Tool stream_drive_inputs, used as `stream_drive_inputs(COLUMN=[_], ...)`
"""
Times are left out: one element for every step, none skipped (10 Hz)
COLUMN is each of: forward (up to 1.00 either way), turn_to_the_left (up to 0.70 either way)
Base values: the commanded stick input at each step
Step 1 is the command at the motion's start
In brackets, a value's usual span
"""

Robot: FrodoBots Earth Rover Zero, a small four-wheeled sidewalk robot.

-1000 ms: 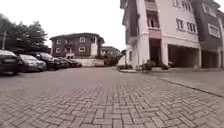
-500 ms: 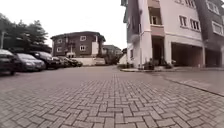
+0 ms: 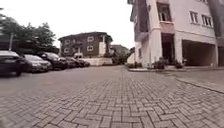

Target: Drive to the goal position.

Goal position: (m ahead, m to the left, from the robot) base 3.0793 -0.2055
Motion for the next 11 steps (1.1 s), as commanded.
stream_drive_inputs(forward=[0.7, 0.7, 0.7, 0.7, 0.7, 0.7, 0.7, 0.7, 0.7, 0.7, 0.7], turn_to_the_left=[0.0, 0.0, 0.0, 0.0, 0.0, 0.0, 0.0, 0.0, 0.0, 0.0, 0.0])
